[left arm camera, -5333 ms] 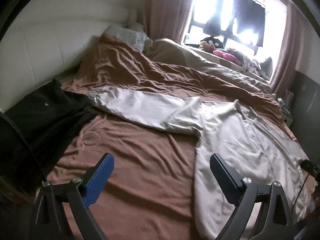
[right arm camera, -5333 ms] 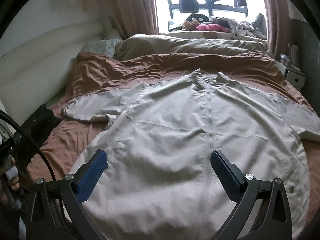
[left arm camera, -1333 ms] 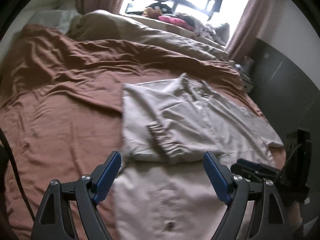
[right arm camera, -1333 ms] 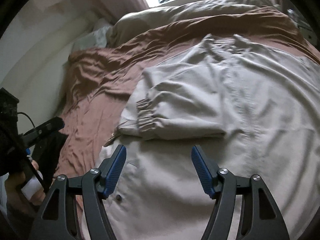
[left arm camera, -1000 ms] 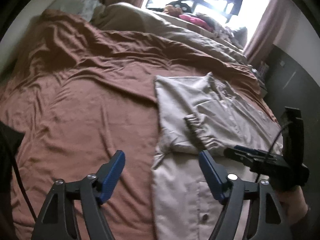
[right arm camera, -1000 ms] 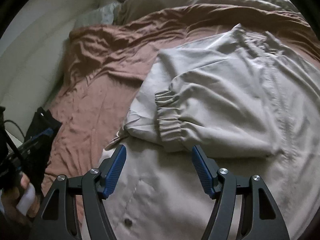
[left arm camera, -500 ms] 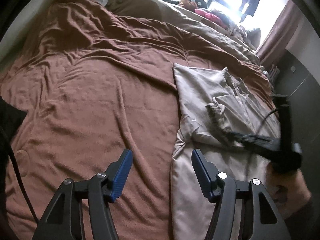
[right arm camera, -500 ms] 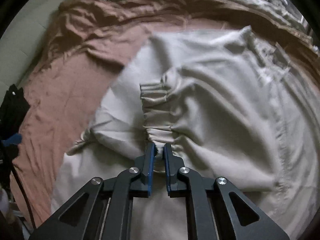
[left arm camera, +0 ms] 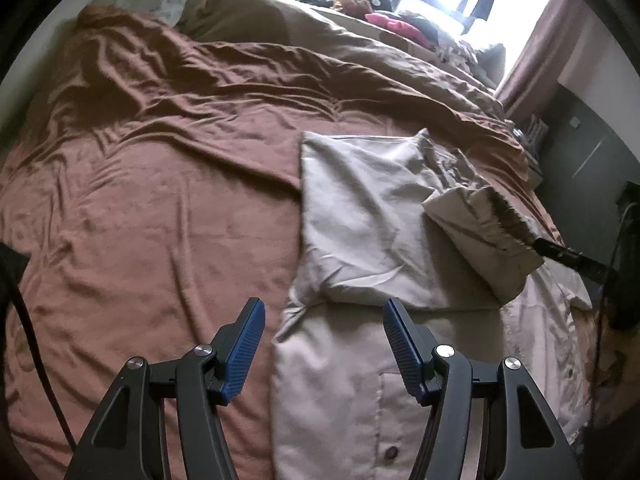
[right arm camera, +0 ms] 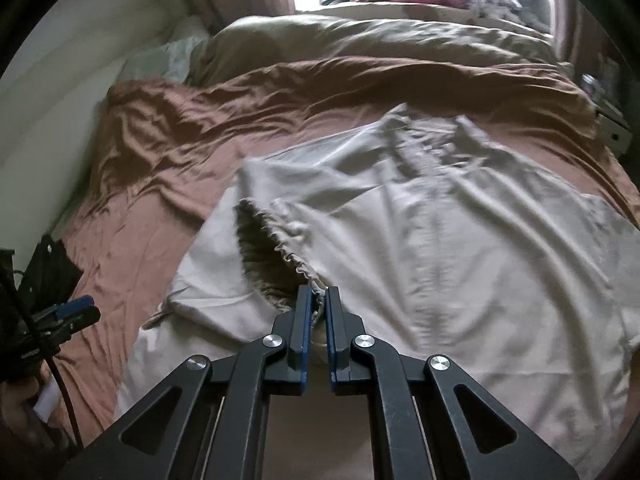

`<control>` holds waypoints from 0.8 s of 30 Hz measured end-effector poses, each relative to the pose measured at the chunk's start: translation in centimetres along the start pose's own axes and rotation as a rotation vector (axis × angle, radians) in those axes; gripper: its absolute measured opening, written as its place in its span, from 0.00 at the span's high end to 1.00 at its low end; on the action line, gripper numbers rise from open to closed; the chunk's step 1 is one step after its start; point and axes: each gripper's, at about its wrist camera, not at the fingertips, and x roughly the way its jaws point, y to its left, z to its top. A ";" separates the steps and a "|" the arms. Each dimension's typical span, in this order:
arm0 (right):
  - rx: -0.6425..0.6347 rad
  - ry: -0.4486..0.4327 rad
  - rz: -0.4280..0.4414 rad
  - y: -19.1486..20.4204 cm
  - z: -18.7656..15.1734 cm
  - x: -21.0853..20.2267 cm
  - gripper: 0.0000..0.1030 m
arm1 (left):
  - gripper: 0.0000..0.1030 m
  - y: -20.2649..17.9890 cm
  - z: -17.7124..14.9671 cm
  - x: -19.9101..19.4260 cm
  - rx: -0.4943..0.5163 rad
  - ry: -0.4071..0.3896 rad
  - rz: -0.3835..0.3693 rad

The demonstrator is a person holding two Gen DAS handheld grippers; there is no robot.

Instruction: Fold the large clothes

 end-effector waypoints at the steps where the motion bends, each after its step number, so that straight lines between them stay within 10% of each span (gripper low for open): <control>1: 0.011 -0.007 -0.015 -0.9 -0.2 -1.1 0.97 | 0.39 -0.5 0.1 0.1 0.008 0.000 0.001; 14: 0.166 -0.054 -0.148 -8.8 -2.9 -7.9 0.94 | 0.39 -5.8 1.1 2.2 0.089 0.019 0.016; 16: 0.187 -0.056 -0.136 -9.8 -3.2 -8.1 0.69 | 0.39 -6.1 1.0 2.4 0.093 0.025 0.022; 17: 0.201 -0.055 -0.120 -10.3 -3.4 -8.0 0.29 | 0.39 -6.2 1.0 2.6 0.092 0.027 0.023; 18: 0.218 -0.058 -0.098 -10.8 -3.6 -8.0 0.13 | 0.39 -6.2 1.0 2.7 0.092 0.029 0.025; 24: 0.309 0.001 0.000 -13.4 -5.3 -5.5 0.13 | 0.39 -5.8 0.7 4.3 0.092 0.050 0.070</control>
